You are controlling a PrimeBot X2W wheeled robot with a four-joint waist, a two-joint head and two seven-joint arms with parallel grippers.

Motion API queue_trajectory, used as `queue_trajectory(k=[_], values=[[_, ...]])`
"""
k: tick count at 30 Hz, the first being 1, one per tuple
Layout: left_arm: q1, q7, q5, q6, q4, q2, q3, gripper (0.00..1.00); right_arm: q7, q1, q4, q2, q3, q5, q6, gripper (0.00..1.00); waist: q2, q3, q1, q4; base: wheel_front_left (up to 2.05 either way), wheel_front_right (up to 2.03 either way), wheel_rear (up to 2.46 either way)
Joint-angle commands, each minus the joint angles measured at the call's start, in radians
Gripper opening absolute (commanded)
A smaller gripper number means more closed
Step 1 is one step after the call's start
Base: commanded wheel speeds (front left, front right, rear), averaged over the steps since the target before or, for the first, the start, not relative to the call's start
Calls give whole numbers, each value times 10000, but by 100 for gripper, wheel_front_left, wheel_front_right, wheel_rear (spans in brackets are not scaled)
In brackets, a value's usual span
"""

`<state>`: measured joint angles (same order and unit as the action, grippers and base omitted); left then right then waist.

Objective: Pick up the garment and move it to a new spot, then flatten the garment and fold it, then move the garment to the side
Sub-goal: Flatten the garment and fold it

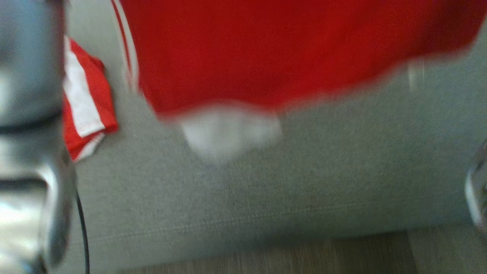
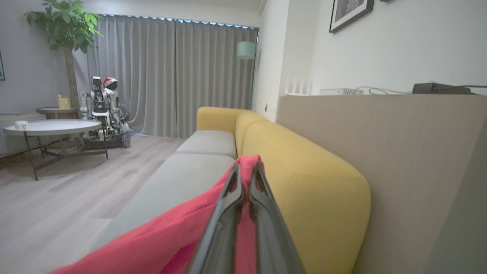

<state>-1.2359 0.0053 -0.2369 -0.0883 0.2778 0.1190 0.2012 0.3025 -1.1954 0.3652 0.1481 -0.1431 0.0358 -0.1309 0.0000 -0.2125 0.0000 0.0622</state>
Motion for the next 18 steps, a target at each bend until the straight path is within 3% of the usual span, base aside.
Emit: queue_trajectory(k=[1, 6, 10, 14, 18], values=[[-966, -120, 120, 62, 117, 414, -340, 0, -321, -940, -22, -126, 199, -103, 2, 0, 0, -1732, 0, 37, 0, 0, 0], [-3796, -1388, -11, 269, 2306, 80, -720, 0, -2354, -3639, 1870, -91, 333, -911, 2, 0, 0, -2642, 0, -244, 0, 0, 0], [-5043, -2362, -97, 424, 3476, -108, -924, 0, -4233, -4874, 3030, -132, -460, -1648, 2, 0, 0, -2947, 0, -586, 0, 0, 0], [-5069, -2652, -269, 278, 3585, -330, -1074, 0, -5159, -4992, 4183, -209, -1146, -2210, 2, 0, 0, -3204, 0, -914, 0, 0, 0], [-3653, -2665, -403, 16, 2807, -564, -1047, 0, -5378, -4307, 5335, -235, -1334, -2385, 2, 0, 0, -3428, 0, -1222, 0, 0, 0]])
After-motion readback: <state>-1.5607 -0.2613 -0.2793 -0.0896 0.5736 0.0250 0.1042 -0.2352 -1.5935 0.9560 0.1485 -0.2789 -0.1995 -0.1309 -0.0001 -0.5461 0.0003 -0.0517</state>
